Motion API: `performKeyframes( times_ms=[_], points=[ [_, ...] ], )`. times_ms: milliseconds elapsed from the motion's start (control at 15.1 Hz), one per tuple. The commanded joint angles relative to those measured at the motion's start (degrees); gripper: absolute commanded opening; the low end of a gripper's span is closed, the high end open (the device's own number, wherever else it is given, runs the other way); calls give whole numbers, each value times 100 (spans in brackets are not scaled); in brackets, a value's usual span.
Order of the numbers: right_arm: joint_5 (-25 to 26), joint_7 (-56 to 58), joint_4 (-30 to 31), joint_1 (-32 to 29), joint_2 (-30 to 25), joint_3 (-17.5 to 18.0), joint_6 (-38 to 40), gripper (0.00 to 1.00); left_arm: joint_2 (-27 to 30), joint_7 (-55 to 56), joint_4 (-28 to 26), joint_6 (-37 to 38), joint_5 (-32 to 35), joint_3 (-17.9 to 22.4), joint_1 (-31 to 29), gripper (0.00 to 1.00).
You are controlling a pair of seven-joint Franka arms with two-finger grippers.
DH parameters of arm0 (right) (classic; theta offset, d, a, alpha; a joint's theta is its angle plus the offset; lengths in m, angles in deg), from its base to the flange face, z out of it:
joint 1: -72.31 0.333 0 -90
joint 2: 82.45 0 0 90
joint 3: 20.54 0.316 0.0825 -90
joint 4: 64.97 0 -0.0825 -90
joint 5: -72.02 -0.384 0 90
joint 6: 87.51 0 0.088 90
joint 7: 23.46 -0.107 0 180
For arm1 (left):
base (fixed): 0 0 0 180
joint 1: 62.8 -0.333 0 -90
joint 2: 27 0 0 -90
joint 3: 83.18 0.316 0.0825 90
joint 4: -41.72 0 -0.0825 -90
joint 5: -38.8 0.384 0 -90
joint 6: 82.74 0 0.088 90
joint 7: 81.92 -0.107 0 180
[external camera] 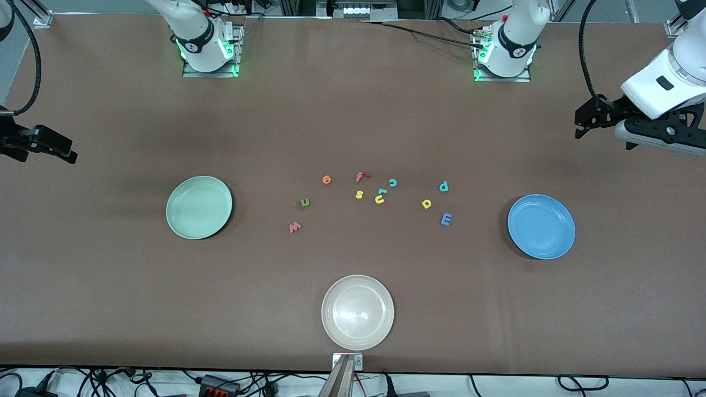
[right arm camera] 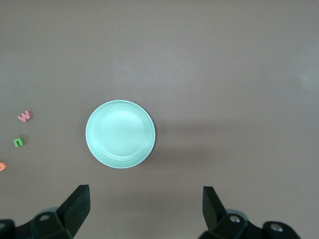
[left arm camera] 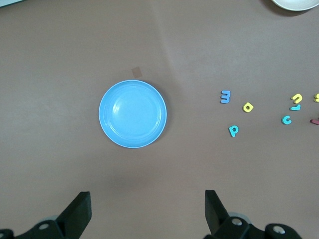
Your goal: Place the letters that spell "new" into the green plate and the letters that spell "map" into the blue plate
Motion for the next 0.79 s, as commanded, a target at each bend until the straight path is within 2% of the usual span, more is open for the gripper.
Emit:
performKeyframes(
  times_ms=[0,396,727],
  points=[
    [79,-68,35,-2,-52,33,2,100,-71,-33,165,115,-140,63,41,100],
    [79,-42,35,51,0,60,46,100,-71,-33,165,115,-140,63,49,100],
    [0,-86,35,384,483,86,-208,100,-114,-41,165,361,-148,63,93,100]
  ],
)
